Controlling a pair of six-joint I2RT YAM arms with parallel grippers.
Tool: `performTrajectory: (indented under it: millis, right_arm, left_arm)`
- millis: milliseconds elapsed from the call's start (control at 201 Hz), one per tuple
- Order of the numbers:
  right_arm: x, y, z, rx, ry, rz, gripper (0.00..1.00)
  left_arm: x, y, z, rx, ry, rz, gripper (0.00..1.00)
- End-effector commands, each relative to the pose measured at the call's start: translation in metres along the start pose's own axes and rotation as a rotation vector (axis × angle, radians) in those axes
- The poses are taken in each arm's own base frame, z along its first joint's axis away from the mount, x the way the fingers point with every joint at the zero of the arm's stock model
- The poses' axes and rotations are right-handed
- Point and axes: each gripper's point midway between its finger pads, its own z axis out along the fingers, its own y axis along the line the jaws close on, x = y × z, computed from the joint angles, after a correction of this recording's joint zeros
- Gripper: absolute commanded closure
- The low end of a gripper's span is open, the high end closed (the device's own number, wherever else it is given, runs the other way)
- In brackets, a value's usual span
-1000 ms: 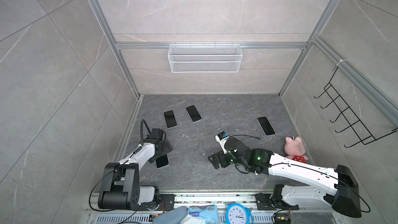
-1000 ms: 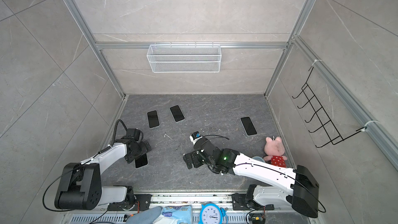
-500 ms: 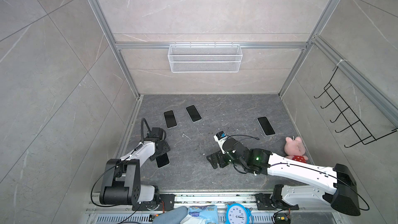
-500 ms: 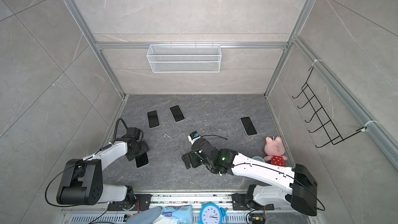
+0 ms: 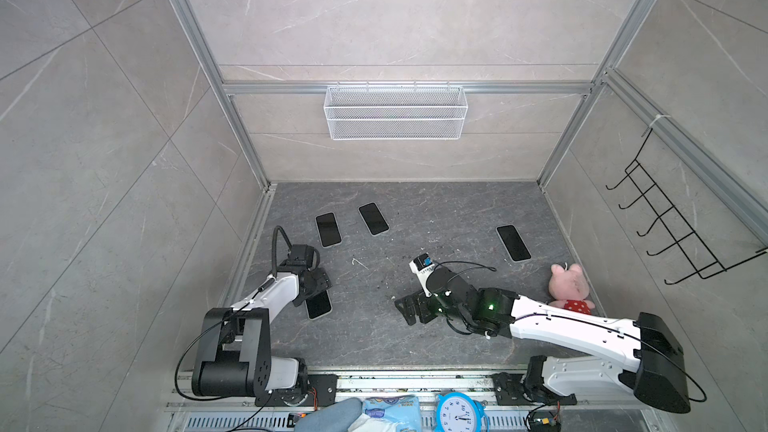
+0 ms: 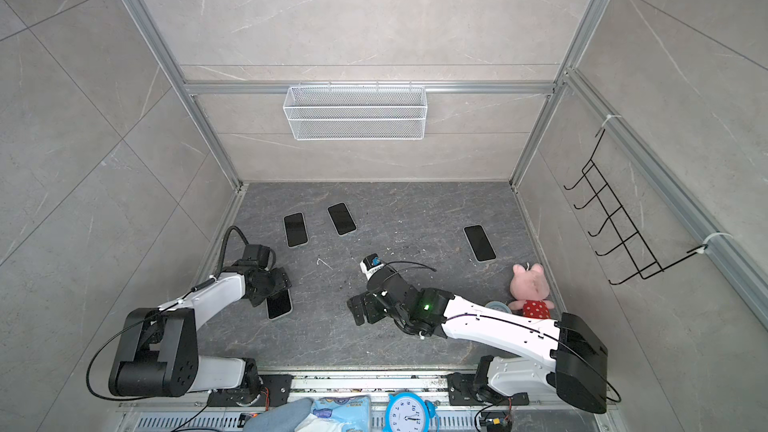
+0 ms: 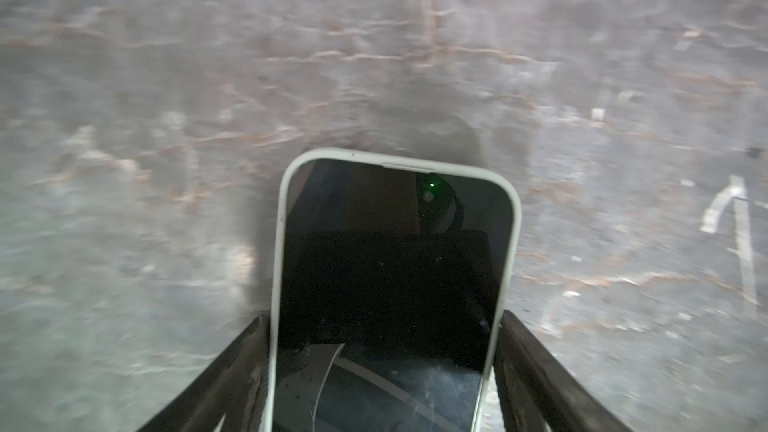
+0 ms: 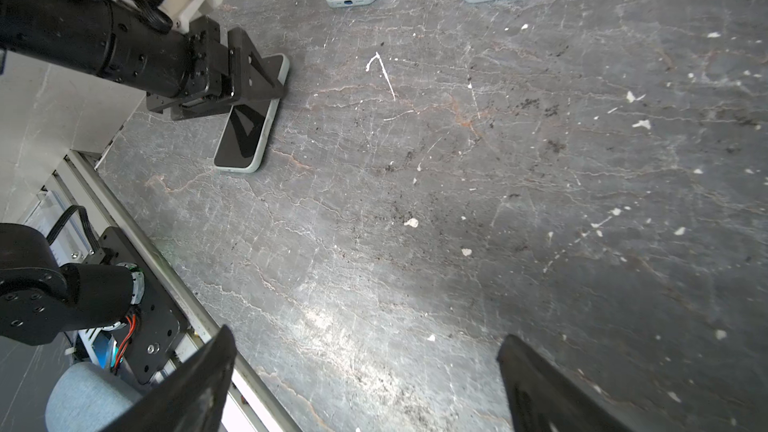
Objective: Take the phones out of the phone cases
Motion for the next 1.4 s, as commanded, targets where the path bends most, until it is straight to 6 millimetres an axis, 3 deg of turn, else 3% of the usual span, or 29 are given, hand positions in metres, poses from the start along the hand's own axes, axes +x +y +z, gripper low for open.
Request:
performTrajectory:
  millis: [0, 478, 732, 1066, 1250, 1310, 1395]
  right_arm:
    - [0.005, 0.004, 0.01, -0.022, 0.001, 0.018, 0.0]
    - [0.022, 0.022, 0.057, -0.164, 0.041, 0.115, 0.0]
    - [0.025, 0.046, 0.09, -0.305, 0.03, 0.185, 0.05]
    - [0.025, 0.046, 0.136, -0.292, 0.007, 0.263, 0.26]
    - [0.014, 0.047, 0.148, -0.288, -0.033, 0.285, 0.39]
    - [0.009, 0.049, 0.15, -0.298, -0.047, 0.287, 0.46]
    - [0.004, 0.046, 0.149, -0.297, -0.059, 0.306, 0.66]
  left_arm:
    - [0.013, -0.028, 0.0, 0.142, 0.048, 0.019, 0.38]
    - [0.041, -0.087, -0.001, 0.3, 0.08, 0.089, 0.39]
    - [0.055, -0.108, -0.001, 0.345, 0.081, 0.103, 0.39]
    - [0.063, -0.124, -0.01, 0.386, 0.065, 0.116, 0.4]
    - [0.069, -0.135, -0.017, 0.412, 0.058, 0.133, 0.41]
    - [0.072, -0.139, -0.02, 0.419, 0.052, 0.143, 0.41]
    - [0.074, -0.143, -0.024, 0.43, 0.043, 0.152, 0.41]
